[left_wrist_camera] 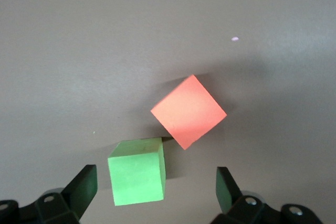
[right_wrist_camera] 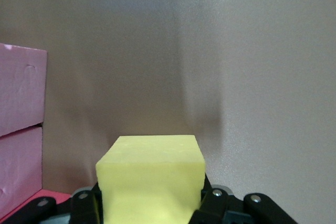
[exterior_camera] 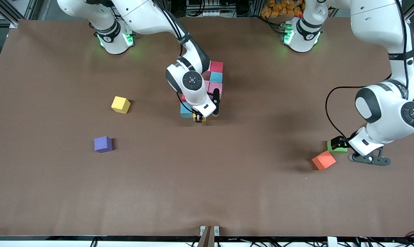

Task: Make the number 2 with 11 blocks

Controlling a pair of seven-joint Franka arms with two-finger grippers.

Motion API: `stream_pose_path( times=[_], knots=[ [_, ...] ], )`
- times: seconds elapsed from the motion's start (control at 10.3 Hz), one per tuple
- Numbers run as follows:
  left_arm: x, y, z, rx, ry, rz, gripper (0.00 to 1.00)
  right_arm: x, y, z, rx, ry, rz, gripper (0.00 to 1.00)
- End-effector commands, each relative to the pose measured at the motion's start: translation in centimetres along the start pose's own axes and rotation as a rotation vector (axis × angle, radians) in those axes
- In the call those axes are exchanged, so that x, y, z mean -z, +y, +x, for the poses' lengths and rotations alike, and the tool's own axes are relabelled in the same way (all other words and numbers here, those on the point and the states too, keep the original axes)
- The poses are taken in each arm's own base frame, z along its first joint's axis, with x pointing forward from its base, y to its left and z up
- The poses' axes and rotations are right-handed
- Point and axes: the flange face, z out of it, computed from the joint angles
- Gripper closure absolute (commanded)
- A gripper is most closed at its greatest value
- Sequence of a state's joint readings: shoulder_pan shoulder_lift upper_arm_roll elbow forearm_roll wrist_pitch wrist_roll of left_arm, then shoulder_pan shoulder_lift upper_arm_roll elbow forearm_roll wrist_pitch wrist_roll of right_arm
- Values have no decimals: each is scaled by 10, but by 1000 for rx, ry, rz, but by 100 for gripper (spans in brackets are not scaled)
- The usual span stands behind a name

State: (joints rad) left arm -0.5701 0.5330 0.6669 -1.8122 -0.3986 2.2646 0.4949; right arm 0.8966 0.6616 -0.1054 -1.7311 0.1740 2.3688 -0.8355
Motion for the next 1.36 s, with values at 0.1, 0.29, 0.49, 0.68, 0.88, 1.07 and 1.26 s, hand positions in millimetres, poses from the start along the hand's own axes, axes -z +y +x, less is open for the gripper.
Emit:
stream_pose_path(
  times=[0.1,0.29,0.49,0.68,0.88,1.07,1.26],
  knots=[
    [-19,9,3,-263,12,21,0,-1,-4,-9,14,2,27,91],
    [-33,15,8,-435,25,41,0,-7,-9,-16,11,-4,30,91],
    [-46,31,10,-470,25,41,0,-6,-14,-21,11,-5,31,91],
    [-56,36,14,-528,37,58,0,-6,-19,-26,10,-8,33,91],
    [-62,28,14,-572,47,79,0,-13,-24,-30,1,-2,22,91],
    [-65,22,13,-607,51,92,0,-14,-23,-28,-31,3,18,34],
    [-72,27,14,-608,63,76,0,-3,-14,-23,-50,24,11,0]
  ],
)
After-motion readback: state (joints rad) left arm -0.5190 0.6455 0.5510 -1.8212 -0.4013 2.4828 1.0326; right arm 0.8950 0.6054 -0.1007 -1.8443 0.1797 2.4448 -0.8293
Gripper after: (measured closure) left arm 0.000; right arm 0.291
